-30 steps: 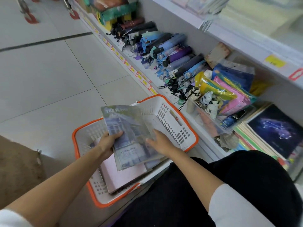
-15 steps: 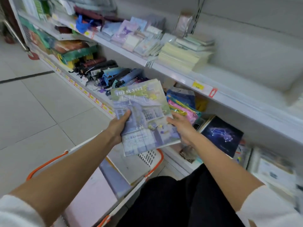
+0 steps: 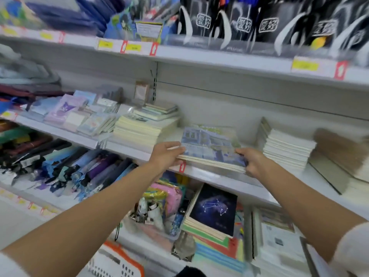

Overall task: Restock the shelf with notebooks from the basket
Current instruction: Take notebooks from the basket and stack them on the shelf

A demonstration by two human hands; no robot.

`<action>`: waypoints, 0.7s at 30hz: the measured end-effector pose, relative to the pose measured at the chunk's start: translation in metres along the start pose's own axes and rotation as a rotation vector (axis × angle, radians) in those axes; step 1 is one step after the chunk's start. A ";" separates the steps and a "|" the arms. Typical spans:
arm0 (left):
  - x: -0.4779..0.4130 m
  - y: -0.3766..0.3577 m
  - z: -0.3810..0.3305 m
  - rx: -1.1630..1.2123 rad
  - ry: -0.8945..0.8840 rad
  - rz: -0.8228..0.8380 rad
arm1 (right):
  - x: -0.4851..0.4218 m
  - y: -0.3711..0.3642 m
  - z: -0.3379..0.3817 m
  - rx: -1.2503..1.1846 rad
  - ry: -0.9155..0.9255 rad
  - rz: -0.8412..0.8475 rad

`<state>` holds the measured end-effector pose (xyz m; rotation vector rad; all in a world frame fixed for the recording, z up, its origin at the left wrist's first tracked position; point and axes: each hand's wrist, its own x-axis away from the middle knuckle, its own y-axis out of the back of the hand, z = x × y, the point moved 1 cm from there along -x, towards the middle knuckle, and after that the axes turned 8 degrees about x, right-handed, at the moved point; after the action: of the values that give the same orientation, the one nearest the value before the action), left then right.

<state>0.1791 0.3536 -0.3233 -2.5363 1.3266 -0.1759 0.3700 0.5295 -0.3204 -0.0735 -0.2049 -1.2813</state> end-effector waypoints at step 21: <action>-0.157 -0.042 0.037 -0.880 -0.048 0.234 | -0.079 0.013 -0.006 0.532 0.150 0.138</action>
<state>0.1306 0.5121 -0.3435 -2.9486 1.9783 0.6519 0.3615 0.6071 -0.3406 0.4547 -0.3978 -1.0552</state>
